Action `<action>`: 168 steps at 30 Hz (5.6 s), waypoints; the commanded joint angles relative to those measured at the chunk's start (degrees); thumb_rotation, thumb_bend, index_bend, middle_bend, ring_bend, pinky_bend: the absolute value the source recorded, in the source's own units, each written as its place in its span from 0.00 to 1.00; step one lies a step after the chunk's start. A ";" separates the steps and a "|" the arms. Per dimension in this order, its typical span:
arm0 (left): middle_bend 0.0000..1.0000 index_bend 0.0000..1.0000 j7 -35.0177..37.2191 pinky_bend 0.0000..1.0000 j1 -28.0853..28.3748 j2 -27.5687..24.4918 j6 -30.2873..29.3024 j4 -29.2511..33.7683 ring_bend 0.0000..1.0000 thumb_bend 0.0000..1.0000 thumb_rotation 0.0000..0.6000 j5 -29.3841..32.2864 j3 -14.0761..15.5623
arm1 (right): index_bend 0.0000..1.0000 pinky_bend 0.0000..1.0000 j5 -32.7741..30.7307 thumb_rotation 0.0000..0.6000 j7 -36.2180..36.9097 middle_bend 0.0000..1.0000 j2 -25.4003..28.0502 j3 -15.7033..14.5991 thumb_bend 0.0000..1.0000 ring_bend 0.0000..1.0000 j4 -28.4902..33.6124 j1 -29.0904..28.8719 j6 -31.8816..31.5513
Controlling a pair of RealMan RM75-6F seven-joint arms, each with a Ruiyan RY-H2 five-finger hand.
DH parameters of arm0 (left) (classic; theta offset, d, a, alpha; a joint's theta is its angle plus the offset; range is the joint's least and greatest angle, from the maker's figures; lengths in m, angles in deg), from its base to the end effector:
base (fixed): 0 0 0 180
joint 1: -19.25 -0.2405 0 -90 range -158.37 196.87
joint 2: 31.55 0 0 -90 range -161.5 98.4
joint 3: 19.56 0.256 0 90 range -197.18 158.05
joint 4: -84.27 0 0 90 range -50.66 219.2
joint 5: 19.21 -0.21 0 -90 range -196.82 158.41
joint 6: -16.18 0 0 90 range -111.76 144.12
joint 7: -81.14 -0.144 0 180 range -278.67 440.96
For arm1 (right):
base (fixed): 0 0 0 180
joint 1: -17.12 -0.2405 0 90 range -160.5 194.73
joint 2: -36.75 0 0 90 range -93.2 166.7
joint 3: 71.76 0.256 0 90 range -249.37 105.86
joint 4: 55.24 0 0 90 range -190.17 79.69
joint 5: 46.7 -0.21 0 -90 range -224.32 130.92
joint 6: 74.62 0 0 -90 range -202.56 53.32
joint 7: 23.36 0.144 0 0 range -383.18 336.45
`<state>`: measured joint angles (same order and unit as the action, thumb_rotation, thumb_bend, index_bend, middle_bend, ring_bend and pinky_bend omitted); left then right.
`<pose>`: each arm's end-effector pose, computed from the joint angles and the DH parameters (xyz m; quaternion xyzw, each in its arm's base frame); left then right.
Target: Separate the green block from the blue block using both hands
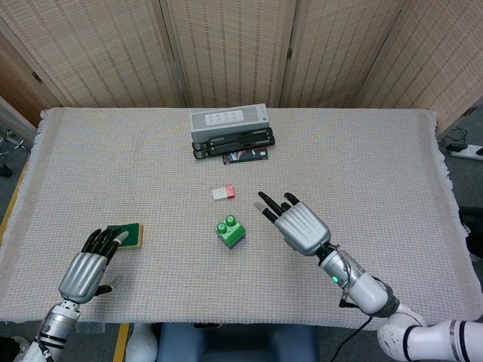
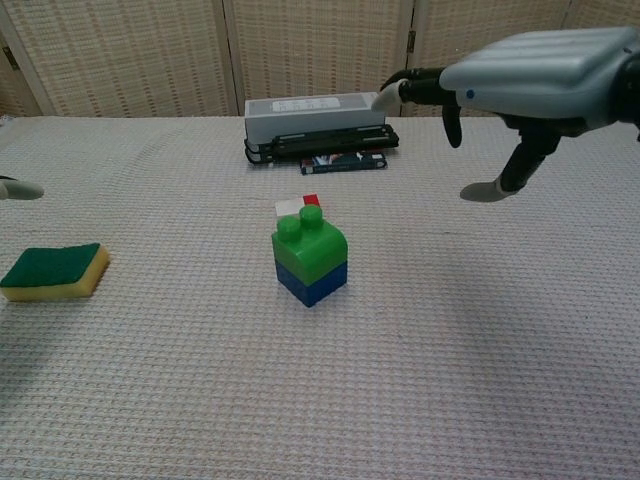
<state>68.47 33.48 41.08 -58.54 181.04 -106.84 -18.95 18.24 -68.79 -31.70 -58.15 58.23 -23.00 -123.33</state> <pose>-0.2535 0.2047 0.0729 -0.6963 -0.3819 -0.3706 0.4816 -0.0939 -0.2954 0.0574 0.8420 -0.2052 0.3101 0.3909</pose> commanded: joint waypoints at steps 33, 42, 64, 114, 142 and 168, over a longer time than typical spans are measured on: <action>0.08 0.10 0.81 0.03 0.65 0.22 1.03 -1.75 0.00 0.26 1.00 3.33 -1.13 | 0.00 0.00 -14.46 1.00 0.62 0.01 -11.73 -5.74 0.34 0.02 -11.68 -18.26 4.25; 0.08 0.10 1.46 0.03 0.61 0.06 0.80 -1.75 0.00 0.26 1.00 3.34 -1.16 | 0.00 0.00 -20.15 1.00 -1.41 0.03 -16.82 -7.06 0.34 0.03 -16.11 -23.35 4.19; 0.08 0.10 2.10 0.03 0.60 -0.32 1.19 -2.06 0.00 0.26 1.00 3.15 -0.61 | 0.16 0.02 -22.15 1.00 1.93 0.29 -24.17 -9.35 0.34 0.23 -24.22 -27.41 2.51; 0.08 0.11 52.36 0.05 27.72 -6.83 38.26 3.99 0.00 0.26 1.00 0.55 -7.30 | 0.79 0.43 2.51 1.00 9.40 0.75 -7.90 -8.91 0.34 0.65 -5.59 -24.26 1.21; 0.08 0.16 125.03 0.04 46.73 4.17 15.35 -30.65 0.00 0.35 1.00 -28.52 17.03 | 0.80 0.43 7.36 1.00 14.72 0.75 -8.55 -7.77 0.34 0.65 -5.20 -24.72 4.36; 0.08 0.16 124.91 0.03 50.68 10.93 13.02 -32.99 0.00 0.33 1.00 -23.51 20.84 | 0.80 0.43 12.02 1.00 20.71 0.75 -7.39 -8.80 0.34 0.64 -6.89 -22.01 4.19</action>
<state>193.19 84.08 51.80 -45.44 148.25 -130.50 1.74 30.09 -48.22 -38.98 -66.89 51.51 -45.09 -119.21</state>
